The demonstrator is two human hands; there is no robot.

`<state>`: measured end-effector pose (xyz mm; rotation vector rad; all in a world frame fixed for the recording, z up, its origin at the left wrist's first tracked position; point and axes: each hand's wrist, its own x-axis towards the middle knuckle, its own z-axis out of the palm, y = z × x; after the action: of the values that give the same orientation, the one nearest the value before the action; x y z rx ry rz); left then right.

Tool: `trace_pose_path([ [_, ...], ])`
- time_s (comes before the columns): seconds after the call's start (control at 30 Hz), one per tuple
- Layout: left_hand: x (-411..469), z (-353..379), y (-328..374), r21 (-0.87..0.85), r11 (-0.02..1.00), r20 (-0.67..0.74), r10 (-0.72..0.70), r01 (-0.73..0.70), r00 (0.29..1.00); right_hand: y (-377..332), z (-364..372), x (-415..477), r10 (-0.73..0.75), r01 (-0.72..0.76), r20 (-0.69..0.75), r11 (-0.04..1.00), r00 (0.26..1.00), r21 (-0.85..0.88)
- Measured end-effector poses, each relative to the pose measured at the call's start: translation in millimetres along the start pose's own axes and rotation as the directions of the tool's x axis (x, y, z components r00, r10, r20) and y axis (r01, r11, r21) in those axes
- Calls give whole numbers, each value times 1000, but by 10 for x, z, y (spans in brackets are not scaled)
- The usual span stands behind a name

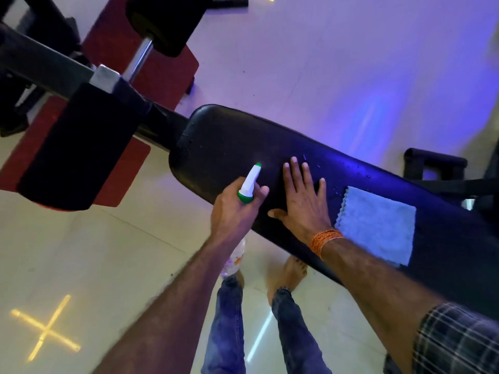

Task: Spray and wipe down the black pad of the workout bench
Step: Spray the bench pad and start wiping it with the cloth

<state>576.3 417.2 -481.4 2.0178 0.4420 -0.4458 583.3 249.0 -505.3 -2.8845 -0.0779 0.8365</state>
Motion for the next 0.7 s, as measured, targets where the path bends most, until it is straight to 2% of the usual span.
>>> trace_pose_path([
  [0.13, -35, 212, 135, -20, 1000, 39, 7, -6, 999, 210, 6, -112, 16, -16, 11, 1000, 1000, 18],
  [0.27, -157, 345, 201, 39, 999, 30, 22, -23, 999, 334, 25, -206, 6, -7, 17, 999, 1000, 32],
  [0.33, -241, 347, 175, -29, 1000, 29, 0, 1, 1000, 359, 39, -249, -2, 2, 26, 1000, 1000, 31],
  [0.47, -446, 231, 63, -13, 998, -93, -63, 62, 994, 389, 90, -357, -14, 13, 46, 1000, 999, 26],
  [0.7, -777, 8, -159, -10, 990, -142, -140, 140, 980, 286, 226, -496, -83, 83, 40, 996, 996, 14],
])
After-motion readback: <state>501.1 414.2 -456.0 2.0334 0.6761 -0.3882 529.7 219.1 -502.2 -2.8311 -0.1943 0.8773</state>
